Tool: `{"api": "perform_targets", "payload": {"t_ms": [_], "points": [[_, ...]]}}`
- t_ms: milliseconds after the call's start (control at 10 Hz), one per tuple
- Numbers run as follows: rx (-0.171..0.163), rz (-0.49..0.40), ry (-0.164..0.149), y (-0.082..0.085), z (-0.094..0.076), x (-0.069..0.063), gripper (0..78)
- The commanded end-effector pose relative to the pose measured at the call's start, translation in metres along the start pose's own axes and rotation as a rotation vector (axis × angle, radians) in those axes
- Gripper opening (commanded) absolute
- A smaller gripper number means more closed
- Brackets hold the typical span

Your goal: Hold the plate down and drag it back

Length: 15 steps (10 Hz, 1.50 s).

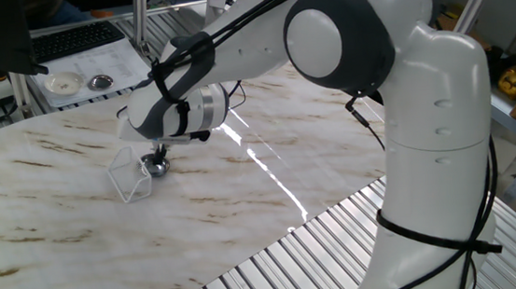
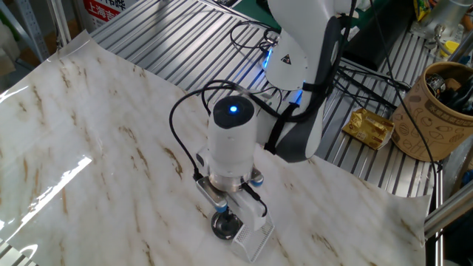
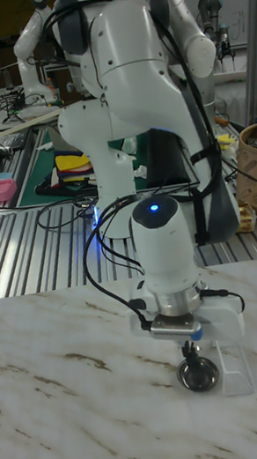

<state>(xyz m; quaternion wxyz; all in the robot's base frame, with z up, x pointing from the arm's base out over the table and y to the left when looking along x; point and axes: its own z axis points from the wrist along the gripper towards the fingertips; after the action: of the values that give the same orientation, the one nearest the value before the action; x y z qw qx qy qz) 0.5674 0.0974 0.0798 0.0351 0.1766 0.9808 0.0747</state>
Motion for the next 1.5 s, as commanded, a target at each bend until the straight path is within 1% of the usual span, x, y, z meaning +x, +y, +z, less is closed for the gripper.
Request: {"api": "perform_targets", "payload": {"t_ms": [100,700,1000,1100,1200,1300,1500], "points": [[-0.006,-0.014,-0.012,-0.001,0.007,-0.008,0.0],[-0.009,-0.027,-0.024,-0.009,0.015,-0.012,0.0],[-0.006,-0.050,-0.031,-0.019,0.018,-0.016,0.0],[-0.001,-0.066,-0.035,-0.026,0.019,-0.020,0.0],[-0.001,-0.066,-0.035,-0.026,0.019,-0.020,0.0],[0.018,-0.082,-0.042,-0.034,0.018,-0.024,0.0],[0.036,-0.106,-0.041,-0.045,0.008,-0.031,0.0]]}}
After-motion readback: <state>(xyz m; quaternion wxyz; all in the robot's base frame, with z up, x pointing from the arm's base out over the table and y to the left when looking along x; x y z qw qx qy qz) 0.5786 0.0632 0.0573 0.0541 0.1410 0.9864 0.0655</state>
